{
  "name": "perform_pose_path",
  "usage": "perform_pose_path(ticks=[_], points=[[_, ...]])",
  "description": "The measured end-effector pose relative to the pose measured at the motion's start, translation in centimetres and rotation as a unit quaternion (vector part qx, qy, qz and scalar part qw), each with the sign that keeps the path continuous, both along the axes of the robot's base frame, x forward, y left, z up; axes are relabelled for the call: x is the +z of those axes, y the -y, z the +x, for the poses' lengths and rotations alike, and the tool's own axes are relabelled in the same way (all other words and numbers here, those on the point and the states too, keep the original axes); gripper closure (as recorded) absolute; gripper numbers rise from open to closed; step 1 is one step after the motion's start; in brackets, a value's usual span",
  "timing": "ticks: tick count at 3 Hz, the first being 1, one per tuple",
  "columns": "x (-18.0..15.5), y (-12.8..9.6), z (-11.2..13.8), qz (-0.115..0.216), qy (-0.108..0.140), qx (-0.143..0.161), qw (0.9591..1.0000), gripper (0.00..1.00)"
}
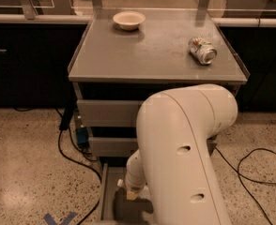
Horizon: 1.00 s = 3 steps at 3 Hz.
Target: Pick blue plastic bottle from bottom drawer and place on counter
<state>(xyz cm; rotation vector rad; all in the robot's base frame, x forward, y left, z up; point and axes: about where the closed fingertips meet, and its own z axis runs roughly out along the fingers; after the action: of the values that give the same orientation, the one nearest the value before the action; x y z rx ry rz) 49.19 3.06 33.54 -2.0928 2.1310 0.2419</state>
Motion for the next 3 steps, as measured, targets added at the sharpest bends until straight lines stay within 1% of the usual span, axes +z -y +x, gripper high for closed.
perform_pose_path(ticks=[2,3], points=[[0.2,0.0,0.0,0.006,-0.002,0.003,1.0000,1.00],[3.2,0.6,0.6,0.021,0.009,0.010,0.9997,1.00]])
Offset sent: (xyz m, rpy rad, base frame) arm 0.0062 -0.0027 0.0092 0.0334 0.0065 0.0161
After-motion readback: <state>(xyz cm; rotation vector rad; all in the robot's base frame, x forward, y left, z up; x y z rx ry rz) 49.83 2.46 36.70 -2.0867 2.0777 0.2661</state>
